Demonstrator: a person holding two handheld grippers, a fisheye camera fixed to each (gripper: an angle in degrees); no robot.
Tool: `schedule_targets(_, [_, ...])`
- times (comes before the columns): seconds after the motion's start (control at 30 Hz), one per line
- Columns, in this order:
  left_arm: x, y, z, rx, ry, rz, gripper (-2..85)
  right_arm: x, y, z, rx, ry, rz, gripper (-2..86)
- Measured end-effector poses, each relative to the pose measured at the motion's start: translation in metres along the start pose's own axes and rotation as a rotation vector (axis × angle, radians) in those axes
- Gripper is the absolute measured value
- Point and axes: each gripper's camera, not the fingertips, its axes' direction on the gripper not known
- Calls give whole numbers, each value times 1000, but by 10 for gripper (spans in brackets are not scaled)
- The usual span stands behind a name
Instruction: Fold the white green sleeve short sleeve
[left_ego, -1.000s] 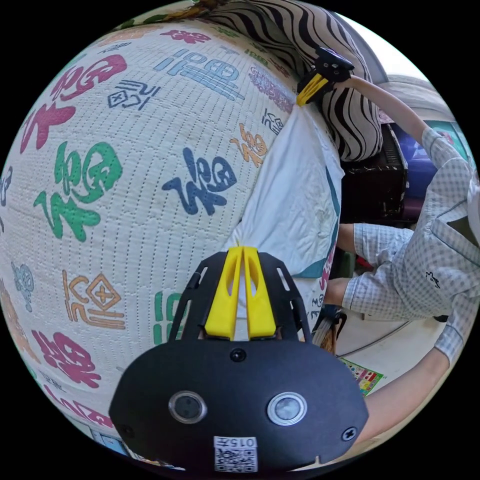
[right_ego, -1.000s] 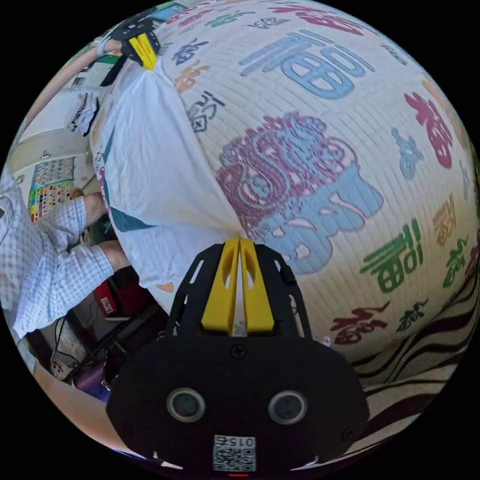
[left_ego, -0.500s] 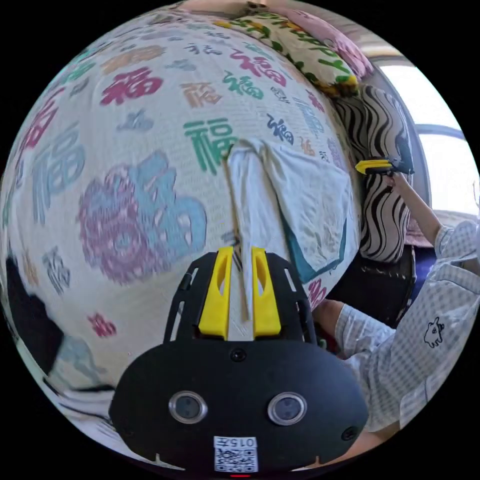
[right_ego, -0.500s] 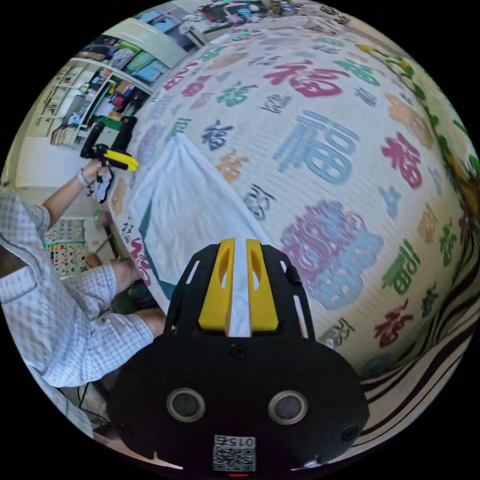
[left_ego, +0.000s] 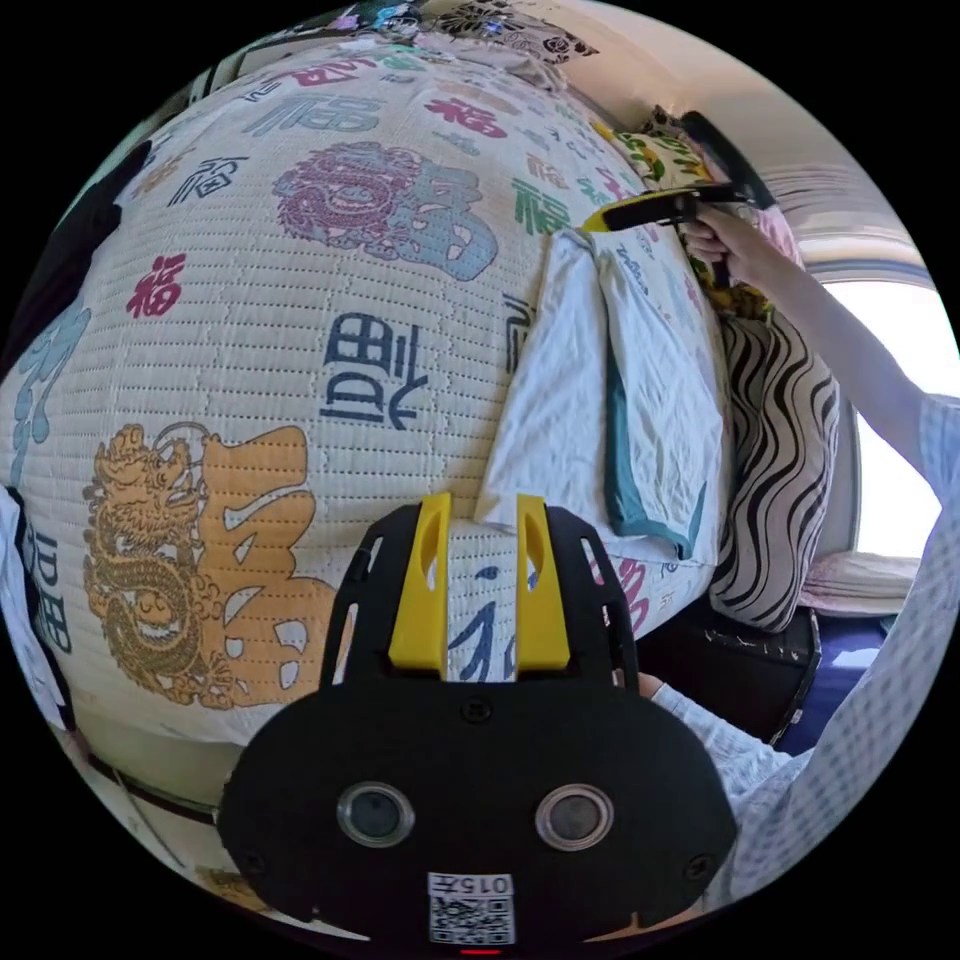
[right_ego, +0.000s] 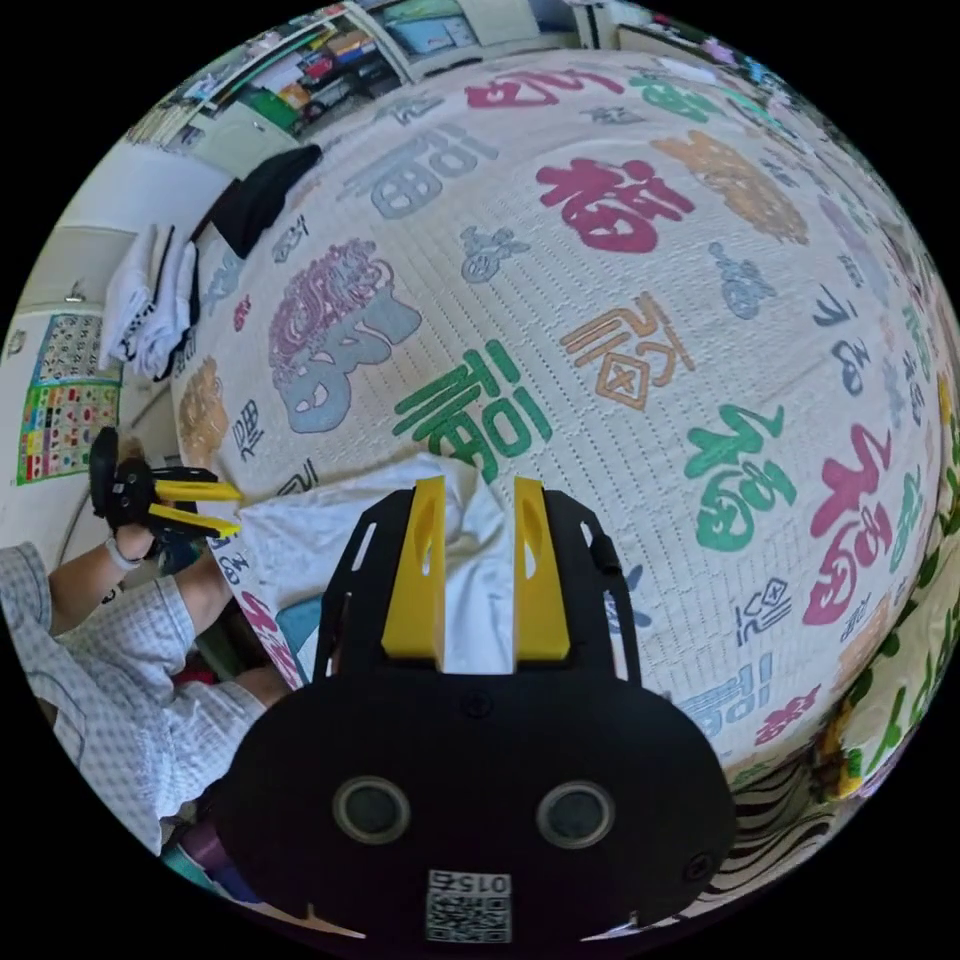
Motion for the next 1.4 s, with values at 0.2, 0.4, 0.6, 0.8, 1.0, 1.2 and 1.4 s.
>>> schedule_targets(0.2, [-4, 7, -2, 15, 43, -18, 16, -35, -36, 20, -199, 133, -87, 22])
schedule_targets(0.4, [-41, 30, -35, 82, 253, -75, -4, -52, -54, 7, -246, 176, -105, -4])
schedule_targets(0.6, [-50, 61, -106, 167, 129, -23, -5, -66, -65, -36, -76, 47, -121, -6])
schedule_targets(0.8, [24, 97, -151, 212, 29, 194, -6, -58, -4, -84, 106, -72, -177, -4])
schedule_targets(1.0, [166, 125, -90, 124, 39, 468, -6, 12, 169, -108, 230, -234, -150, -3])
schedule_targets(1.2, [281, 144, 38, 12, 188, 609, -4, 89, 356, -71, 205, -280, -60, -2])
schedule_targets(1.4, [349, 148, 189, -162, 186, 682, -1, 148, 481, -1, 221, -289, 14, 0])
